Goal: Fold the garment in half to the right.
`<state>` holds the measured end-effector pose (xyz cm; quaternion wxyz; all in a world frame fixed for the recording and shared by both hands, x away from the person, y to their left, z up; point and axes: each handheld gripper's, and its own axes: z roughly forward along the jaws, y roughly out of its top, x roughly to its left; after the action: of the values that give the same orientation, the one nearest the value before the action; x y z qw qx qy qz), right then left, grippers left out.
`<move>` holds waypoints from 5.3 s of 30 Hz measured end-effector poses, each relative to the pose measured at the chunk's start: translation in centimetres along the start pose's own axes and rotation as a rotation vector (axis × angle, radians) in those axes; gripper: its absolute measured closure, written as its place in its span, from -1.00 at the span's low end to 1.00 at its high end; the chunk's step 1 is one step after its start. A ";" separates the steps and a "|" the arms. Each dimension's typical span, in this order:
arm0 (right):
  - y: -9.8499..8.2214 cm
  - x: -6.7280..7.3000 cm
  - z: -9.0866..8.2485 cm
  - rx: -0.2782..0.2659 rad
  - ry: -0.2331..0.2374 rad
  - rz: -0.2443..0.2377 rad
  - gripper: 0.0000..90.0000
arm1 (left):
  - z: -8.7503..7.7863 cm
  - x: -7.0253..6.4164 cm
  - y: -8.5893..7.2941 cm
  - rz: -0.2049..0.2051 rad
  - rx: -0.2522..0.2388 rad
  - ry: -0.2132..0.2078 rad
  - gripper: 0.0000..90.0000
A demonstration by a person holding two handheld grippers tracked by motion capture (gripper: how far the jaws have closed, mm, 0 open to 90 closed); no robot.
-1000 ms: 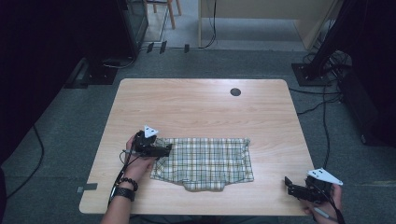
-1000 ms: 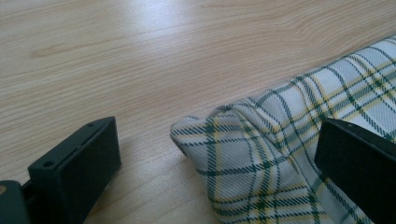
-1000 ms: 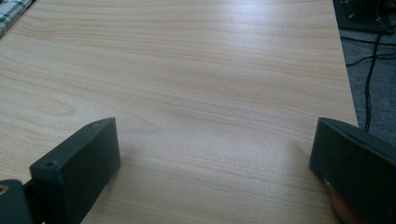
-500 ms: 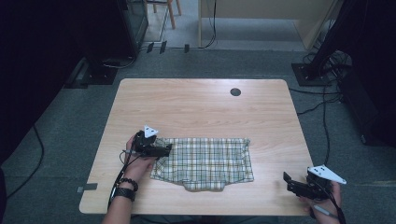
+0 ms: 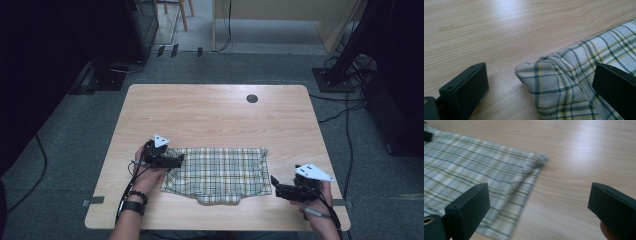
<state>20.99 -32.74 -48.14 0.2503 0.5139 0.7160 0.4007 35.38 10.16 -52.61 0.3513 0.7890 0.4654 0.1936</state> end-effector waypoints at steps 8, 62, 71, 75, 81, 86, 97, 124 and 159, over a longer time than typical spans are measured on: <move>1.6 4.5 2.2 0.006 0.069 -0.051 -0.91 | 0.0 0.0 0.0 -0.001 -0.001 -0.001 -0.99; 2.7 28.1 13.1 0.100 0.238 -0.316 -0.79 | 0.0 0.1 0.0 -0.006 -0.002 -0.008 -0.99; 1.7 29.3 14.2 0.110 0.220 -0.315 -0.63 | -0.1 0.2 -0.1 0.001 -0.007 -0.035 -0.99; 1.6 29.3 14.2 0.110 0.230 -0.282 -0.50 | -0.1 0.1 -0.1 0.010 -0.007 -0.044 -0.99; 1.6 28.9 14.1 0.085 0.225 -0.271 0.00 | -0.4 -0.4 -0.3 0.020 -0.014 -0.021 -0.89; 1.3 29.4 13.7 0.064 0.201 -0.319 0.31 | -1.1 -0.7 -0.7 0.010 -0.058 -0.056 -0.28; 1.2 29.6 13.5 0.057 0.172 -0.335 0.86 | -1.2 0.9 -0.4 -0.025 -0.053 -0.155 0.55; 7.8 22.3 4.6 -0.204 0.202 -0.002 0.94 | -8.1 -3.0 9.9 -0.171 -0.068 -0.186 0.70; 6.3 32.0 17.6 0.091 0.238 -0.228 -0.22 | -0.4 8.8 2.3 -0.289 -0.015 -0.196 0.50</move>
<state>26.81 3.73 -50.91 0.1839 0.3890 0.8117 0.3949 40.83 17.22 -50.88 0.4249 0.7264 0.5360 0.0669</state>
